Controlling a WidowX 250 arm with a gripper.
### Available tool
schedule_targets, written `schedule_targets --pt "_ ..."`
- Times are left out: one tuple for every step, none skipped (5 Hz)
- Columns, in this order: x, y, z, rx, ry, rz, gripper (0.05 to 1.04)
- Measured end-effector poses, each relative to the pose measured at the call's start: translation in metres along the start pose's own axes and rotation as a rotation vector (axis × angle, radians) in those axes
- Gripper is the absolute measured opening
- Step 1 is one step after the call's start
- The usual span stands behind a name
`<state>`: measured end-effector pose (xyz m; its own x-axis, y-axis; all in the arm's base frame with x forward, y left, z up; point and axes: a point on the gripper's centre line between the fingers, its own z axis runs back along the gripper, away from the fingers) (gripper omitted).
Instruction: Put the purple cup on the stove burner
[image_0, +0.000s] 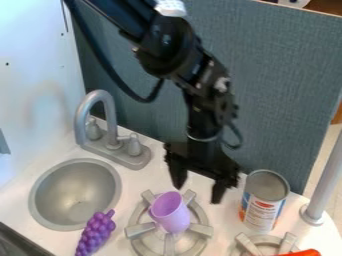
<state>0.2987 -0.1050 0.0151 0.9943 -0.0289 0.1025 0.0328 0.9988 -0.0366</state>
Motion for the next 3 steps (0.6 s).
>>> schedule_targets --pt "0.015 -0.028 0.012 -0.025 -0.061 -0.064 1.003" --pt "0.029 -0.049 0.008 -0.033 -0.071 -0.123 1.003" --pt "0.046 -0.057 0.004 -0.030 -0.063 -0.141 1.004"
